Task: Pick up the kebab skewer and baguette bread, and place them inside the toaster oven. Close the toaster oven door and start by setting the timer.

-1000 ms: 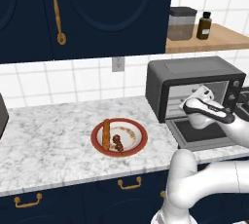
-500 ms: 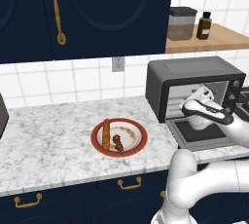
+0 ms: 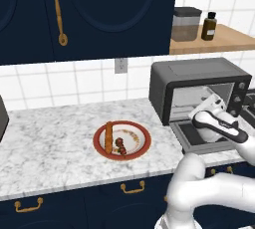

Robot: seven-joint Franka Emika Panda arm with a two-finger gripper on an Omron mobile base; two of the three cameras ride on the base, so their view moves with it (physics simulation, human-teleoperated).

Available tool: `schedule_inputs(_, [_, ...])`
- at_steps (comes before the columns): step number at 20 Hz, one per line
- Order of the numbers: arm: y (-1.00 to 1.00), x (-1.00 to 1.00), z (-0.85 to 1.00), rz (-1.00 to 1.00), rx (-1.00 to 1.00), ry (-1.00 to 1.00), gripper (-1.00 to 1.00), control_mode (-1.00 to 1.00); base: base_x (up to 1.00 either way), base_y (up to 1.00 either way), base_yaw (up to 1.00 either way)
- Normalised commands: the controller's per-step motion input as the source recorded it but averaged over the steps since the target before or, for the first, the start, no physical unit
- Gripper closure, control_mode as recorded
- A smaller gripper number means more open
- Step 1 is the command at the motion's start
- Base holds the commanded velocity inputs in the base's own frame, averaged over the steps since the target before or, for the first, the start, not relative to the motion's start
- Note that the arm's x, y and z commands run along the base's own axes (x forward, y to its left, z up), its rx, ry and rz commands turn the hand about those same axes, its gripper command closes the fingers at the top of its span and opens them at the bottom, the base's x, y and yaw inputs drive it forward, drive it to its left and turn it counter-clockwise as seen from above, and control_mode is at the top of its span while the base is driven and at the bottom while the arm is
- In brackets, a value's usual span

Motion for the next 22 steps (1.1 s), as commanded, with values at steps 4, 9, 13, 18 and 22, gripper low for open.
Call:
schedule_inputs(4, [-0.05, -0.84, 0.1, 0.06, 0.07, 0.05, 1.0, -1.0, 0.0, 0.0, 0.0])
schedule_inputs(9, [-0.02, -0.75, 0.14, 0.06, 0.06, 0.08, 1.0, -1.0, 0.0, 0.0, 0.0])
schedule_inputs(13, [-0.03, -0.8, 0.61, 0.05, 0.03, 0.15, 1.0, -1.0, 0.0, 0.0, 0.0])
schedule_inputs(18, [0.0, -0.7, 0.87, 0.08, 0.0, 0.19, 1.0, -1.0, 0.0, 0.0, 0.0])
schedule_inputs(22, [-0.01, -0.63, 1.0, 0.05, 0.0, 0.29, 1.0, -1.0, 0.0, 0.0, 0.0])
